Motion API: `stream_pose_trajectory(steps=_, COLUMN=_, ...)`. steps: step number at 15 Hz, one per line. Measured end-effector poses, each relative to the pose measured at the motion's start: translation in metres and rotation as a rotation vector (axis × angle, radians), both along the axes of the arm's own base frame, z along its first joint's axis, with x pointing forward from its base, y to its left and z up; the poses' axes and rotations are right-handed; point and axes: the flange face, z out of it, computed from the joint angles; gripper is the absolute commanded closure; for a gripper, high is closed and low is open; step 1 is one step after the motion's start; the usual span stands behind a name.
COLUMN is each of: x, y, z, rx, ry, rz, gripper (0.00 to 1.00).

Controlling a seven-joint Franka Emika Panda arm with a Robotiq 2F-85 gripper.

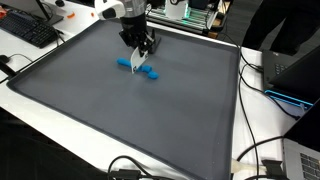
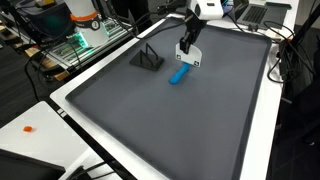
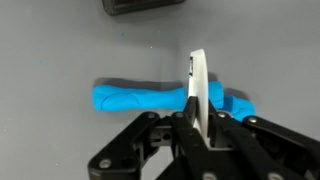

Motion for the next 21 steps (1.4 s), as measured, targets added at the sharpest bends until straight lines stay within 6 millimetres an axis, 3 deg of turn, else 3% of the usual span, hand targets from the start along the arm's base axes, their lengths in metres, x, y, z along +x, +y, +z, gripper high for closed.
stream_pose_trajectory(steps=9, x=0.003, y=-0.023, z=-0.001, rx=-0.023, ry=-0.002, rz=-0.032, gripper=0.98)
stream_pose_trajectory(steps=21, x=0.006, y=-0.025, z=-0.02, rx=-0.027, ry=0.024, rz=-0.036, gripper=0.98)
